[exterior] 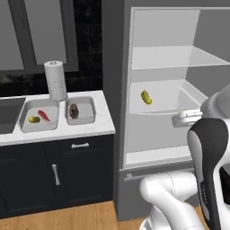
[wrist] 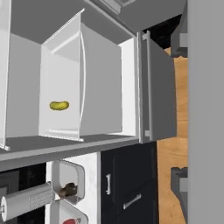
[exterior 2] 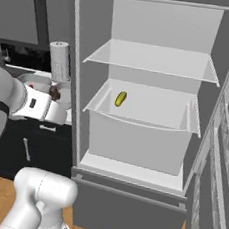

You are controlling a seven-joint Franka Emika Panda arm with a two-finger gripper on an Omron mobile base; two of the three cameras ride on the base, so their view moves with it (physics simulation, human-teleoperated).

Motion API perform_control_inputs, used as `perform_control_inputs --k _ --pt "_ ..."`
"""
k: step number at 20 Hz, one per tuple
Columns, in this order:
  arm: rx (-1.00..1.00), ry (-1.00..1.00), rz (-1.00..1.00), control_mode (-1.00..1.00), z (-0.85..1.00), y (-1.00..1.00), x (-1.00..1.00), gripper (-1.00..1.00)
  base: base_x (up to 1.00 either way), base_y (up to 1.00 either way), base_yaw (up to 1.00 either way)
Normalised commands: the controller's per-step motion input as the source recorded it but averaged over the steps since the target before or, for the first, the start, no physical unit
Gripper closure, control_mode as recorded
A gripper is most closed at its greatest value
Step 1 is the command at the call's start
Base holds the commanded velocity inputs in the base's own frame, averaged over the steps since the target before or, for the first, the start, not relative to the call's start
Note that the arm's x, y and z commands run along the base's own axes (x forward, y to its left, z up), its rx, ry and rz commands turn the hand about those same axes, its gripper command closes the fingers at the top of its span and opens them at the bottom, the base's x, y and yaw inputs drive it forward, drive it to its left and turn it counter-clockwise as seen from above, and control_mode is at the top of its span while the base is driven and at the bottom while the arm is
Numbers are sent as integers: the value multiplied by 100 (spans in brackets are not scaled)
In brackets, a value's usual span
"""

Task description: Place one cucumber and one steak in each tupperware on the nearby counter, to pack two identical lunches.

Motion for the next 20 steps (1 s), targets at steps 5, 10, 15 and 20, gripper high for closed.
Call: perform_control_inputs --k 5,10,15,20 --pt "0 0 0 100 0 0 0 -100 45 -8 0" --pt "0 0 0 100 0 0 0 -100 38 -24 0" --pt "0 0 0 100 0 0 0 -100 21 -42 0" --pt "0 0 0 100 0 0 0 -100 21 -37 0"
